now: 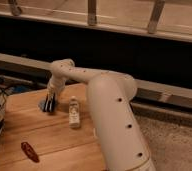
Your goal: Place the eraser on the white sponge
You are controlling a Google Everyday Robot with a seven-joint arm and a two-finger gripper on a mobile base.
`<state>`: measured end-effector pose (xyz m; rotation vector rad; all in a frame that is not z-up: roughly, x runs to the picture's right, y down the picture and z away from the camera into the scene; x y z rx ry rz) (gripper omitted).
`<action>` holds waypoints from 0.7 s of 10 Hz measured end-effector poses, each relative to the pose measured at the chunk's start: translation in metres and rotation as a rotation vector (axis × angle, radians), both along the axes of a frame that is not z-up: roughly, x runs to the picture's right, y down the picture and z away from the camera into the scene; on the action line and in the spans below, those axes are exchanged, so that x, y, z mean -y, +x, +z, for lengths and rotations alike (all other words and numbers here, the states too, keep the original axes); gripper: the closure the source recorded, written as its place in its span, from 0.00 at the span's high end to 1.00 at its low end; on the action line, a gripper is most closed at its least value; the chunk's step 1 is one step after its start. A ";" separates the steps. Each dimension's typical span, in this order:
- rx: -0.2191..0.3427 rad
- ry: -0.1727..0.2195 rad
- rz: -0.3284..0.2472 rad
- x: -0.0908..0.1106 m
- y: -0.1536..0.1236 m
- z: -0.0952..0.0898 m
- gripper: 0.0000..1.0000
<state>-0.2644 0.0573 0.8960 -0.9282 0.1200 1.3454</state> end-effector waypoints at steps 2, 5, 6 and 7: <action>0.001 0.000 -0.002 -0.002 -0.001 -0.001 0.51; 0.002 -0.001 -0.003 -0.005 -0.002 -0.002 0.78; 0.002 -0.001 -0.002 -0.005 -0.001 -0.002 0.86; 0.001 -0.001 -0.002 -0.006 -0.001 -0.002 0.90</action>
